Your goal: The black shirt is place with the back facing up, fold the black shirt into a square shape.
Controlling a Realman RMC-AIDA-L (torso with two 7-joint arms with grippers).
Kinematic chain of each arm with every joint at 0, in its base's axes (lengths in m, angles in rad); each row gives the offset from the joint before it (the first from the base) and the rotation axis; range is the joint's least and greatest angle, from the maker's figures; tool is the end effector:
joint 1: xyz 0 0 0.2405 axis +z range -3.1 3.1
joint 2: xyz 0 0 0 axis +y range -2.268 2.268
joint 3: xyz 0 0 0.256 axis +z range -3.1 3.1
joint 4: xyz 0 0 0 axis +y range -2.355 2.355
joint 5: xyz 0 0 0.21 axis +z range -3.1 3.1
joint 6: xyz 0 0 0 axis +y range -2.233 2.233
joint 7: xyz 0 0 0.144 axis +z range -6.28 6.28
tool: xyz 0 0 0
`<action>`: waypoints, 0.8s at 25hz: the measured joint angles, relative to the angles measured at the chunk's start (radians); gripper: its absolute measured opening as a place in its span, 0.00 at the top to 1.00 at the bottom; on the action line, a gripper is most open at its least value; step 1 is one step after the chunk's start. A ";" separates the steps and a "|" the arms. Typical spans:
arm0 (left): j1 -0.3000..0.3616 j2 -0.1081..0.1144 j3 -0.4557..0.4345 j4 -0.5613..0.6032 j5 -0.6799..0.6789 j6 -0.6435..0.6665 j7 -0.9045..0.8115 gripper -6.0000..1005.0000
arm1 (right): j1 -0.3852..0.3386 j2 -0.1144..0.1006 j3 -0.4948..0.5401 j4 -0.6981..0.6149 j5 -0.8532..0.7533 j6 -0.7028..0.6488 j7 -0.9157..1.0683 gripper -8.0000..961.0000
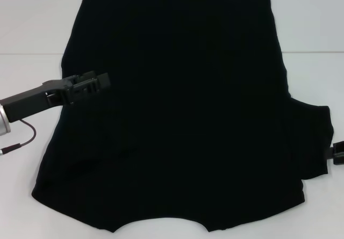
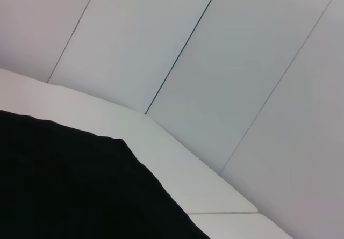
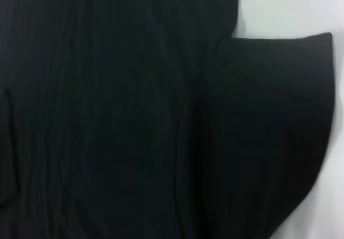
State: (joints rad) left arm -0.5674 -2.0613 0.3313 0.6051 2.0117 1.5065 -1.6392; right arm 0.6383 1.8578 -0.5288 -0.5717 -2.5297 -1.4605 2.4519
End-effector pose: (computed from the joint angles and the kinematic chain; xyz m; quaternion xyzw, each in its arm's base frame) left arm -0.2826 0.3545 0.0432 -0.8252 -0.3858 -0.3533 0.2130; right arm 0.3381 0.3541 0.0761 -0.7127 0.6813 0.0652 0.1536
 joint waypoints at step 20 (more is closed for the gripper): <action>0.026 -0.004 -0.002 -0.001 -0.030 -0.002 0.006 0.42 | 0.023 0.034 -0.081 0.004 -0.024 0.051 0.059 0.58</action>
State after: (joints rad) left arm -0.5418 -2.0656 0.3297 0.6044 1.9819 1.5044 -1.6329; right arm 0.6610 1.8919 -0.6094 -0.5675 -2.5540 -1.4094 2.5113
